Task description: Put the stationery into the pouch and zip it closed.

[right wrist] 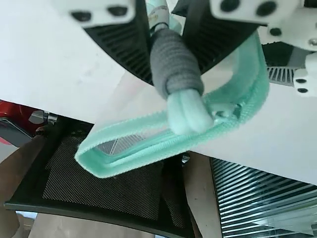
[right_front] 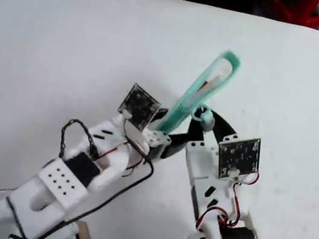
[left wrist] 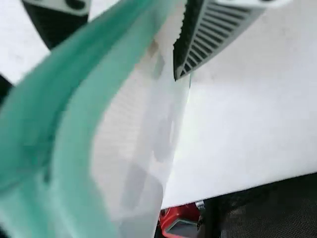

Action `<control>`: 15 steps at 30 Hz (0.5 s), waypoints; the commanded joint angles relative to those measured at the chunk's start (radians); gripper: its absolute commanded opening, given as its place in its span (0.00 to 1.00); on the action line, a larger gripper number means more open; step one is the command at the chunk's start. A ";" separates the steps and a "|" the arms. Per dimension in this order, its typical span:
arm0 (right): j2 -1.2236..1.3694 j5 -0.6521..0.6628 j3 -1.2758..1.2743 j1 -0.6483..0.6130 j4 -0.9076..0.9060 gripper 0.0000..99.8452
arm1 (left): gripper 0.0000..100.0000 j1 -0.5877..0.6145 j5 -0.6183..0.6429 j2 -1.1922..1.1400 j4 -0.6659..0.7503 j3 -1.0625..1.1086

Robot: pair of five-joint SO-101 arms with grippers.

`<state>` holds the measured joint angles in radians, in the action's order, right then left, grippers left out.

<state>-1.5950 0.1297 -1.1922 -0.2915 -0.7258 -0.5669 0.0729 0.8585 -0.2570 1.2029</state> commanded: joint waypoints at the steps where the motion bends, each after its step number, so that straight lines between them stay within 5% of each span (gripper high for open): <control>1: 0.041 -0.009 0.095 0.001 -0.008 0.02 | 0.22 -0.024 -0.104 0.061 0.029 -0.006; 8: 0.128 -0.009 0.147 0.033 -0.064 0.02 | 0.02 -0.070 -0.284 0.059 0.344 0.092; 15: 0.128 0.020 0.203 0.064 -0.133 0.02 | 0.02 -0.064 -0.365 0.061 0.404 0.140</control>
<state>-1.4722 0.1266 -1.0648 -0.2348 -0.8316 -0.6145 -0.2739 0.8953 0.1036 1.3518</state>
